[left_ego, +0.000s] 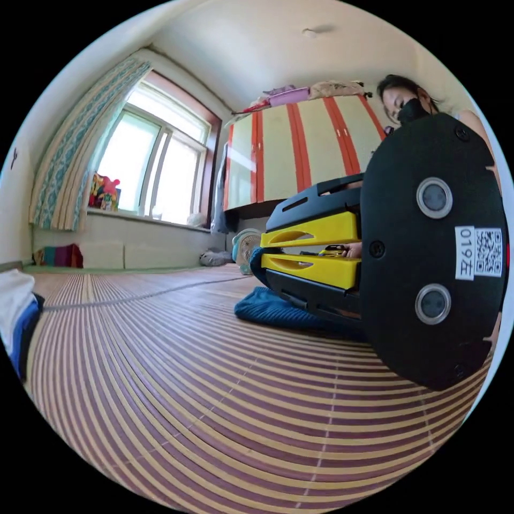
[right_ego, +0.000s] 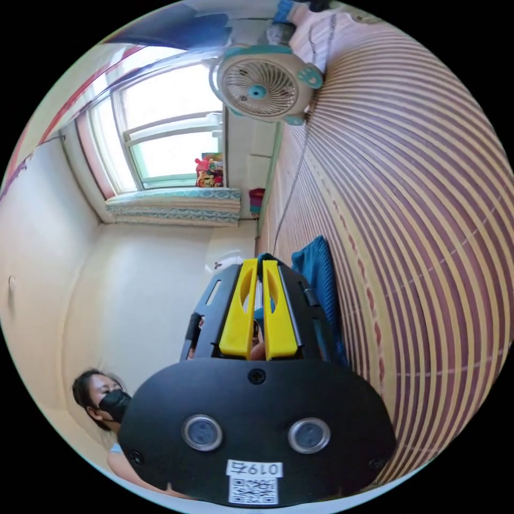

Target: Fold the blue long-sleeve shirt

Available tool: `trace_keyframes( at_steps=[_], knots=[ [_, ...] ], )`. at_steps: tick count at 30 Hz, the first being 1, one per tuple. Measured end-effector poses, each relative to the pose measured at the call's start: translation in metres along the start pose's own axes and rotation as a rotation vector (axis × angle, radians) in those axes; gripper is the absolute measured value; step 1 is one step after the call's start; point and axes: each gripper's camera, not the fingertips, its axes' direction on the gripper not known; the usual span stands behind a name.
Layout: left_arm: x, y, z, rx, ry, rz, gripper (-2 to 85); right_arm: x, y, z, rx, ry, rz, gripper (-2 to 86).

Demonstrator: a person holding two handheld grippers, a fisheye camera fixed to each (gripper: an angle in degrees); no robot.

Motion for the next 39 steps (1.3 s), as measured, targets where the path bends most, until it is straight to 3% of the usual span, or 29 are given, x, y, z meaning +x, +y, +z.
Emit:
trace_keyframes(
  at_steps=[12, 19, 25, 30, 34, 36, 39],
  knots=[
    [-0.014, -0.042, 0.066, 0.056, 0.001, -0.138, 4.7, 0.130, -0.023, 0.088, 0.057, -0.031, 0.101, 1.8],
    [-0.007, -0.054, 0.133, 0.107, -0.033, -0.231, 8.4, 0.185, -0.016, 0.171, 0.127, -0.018, 0.200, 12.3],
    [0.005, -0.043, 0.182, 0.111, -0.069, -0.170, 7.1, 0.197, 0.020, 0.244, 0.177, 0.008, 0.135, 10.5],
    [0.051, -0.018, 0.227, -0.014, -0.212, 0.122, 4.8, 0.151, 0.070, 0.330, 0.043, 0.114, -0.192, 6.8],
    [0.105, 0.051, 0.295, -0.270, -0.416, 0.486, 2.8, 0.076, 0.170, 0.461, -0.158, 0.341, -0.762, 4.8],
    [0.125, 0.092, 0.320, -0.274, -0.484, 0.628, 2.1, 0.061, 0.222, 0.531, -0.261, 0.420, -0.976, 2.8],
    [0.155, 0.161, 0.363, -0.189, -0.749, 0.901, 1.6, 0.056, 0.319, 0.661, -0.401, 0.645, -1.318, 0.4]
  ],
)
